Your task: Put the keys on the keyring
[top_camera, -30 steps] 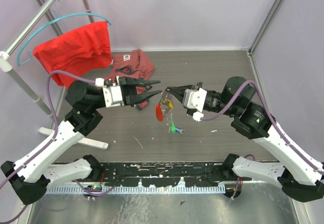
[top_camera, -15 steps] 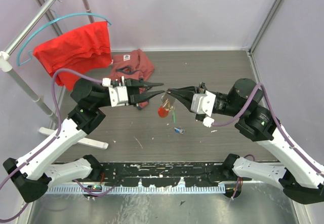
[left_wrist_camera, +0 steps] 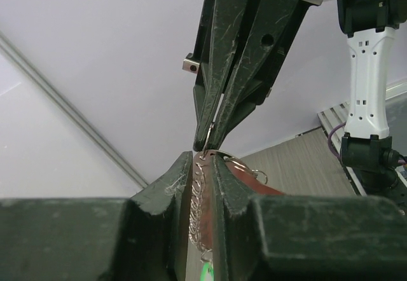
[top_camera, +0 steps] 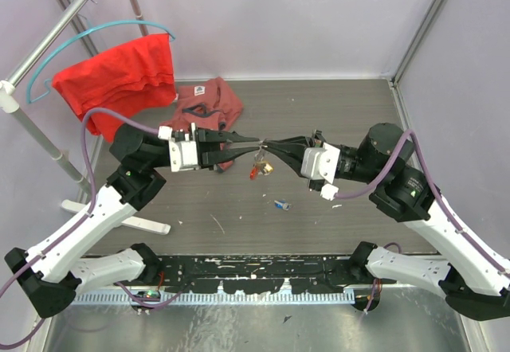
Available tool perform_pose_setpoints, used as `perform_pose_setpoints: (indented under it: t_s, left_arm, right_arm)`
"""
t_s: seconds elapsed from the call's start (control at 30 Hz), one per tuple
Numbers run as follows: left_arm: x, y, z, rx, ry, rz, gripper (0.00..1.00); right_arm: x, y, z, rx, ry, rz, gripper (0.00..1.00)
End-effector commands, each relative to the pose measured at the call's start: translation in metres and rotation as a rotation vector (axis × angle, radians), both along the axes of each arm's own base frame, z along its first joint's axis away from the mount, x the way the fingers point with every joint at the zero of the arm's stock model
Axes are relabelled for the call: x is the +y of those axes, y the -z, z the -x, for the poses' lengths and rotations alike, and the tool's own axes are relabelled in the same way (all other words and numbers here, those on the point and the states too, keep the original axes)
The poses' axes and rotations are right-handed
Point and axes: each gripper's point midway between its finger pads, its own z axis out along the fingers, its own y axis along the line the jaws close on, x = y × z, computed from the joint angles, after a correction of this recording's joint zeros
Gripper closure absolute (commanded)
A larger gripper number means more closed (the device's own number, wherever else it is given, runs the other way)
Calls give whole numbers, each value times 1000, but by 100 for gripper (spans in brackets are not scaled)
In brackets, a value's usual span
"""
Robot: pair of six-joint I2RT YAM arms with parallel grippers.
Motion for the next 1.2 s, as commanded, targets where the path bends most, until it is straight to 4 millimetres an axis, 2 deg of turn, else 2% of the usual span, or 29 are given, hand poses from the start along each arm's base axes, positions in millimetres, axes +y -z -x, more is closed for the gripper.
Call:
perform_pose_setpoints:
  t_s: [0.0, 0.37, 0.73, 0.87, 1.07, 1.17]
  left_arm:
    - [2, -17, 9, -47, 37, 31, 77]
    - [0, -20, 6, -43, 32, 36, 80]
    - [0, -22, 13, -57, 64, 33, 80]
    - [-1, -21, 13, -53, 69, 29, 86]
    - [-1, -20, 17, -56, 93, 22, 88]
    - [-2, -19, 20, -63, 113, 15, 100]
  right_arm:
    - [-2, -28, 4, -63, -13, -80, 98]
    - [3, -21, 5, -46, -36, -59, 98]
    - [6, -13, -1, -32, -19, -30, 98]
    - [8, -11, -4, -25, -13, -27, 98]
    - [10, -8, -9, -17, 3, -17, 98]
    - [10, -6, -10, -14, 5, -13, 97]
